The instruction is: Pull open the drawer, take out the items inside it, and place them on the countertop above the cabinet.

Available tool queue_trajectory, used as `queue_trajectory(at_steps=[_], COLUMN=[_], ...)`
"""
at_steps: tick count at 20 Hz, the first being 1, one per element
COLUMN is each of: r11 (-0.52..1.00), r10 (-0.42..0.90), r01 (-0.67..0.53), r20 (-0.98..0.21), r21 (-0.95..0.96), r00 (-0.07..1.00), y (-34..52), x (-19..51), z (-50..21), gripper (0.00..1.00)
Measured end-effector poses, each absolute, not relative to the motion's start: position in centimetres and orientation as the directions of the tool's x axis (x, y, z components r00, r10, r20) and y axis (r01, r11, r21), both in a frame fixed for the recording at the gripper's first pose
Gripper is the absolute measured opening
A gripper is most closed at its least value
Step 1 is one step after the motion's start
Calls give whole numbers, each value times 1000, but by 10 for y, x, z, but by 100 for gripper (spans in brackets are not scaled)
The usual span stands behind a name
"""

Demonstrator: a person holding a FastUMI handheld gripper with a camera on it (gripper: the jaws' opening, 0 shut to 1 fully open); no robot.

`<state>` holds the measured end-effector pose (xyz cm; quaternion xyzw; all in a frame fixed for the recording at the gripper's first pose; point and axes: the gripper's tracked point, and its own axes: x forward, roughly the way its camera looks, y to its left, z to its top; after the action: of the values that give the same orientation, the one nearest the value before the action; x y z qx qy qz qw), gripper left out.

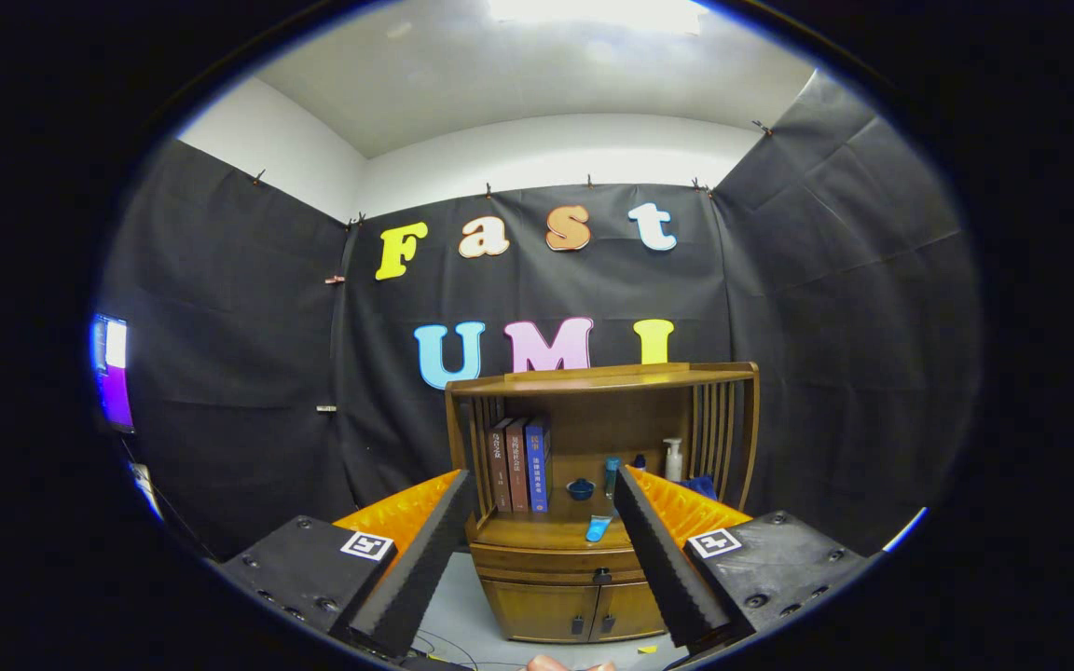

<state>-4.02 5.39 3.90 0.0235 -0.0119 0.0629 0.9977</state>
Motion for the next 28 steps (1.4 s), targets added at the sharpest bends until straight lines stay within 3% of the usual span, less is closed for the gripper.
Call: queue_trajectory(at_steps=[28], r11=[995], r10=[93], r01=[-95], r20=[38], r21=[42], r00=[995], y=[45], x=[-41], z=[35], gripper=[99])
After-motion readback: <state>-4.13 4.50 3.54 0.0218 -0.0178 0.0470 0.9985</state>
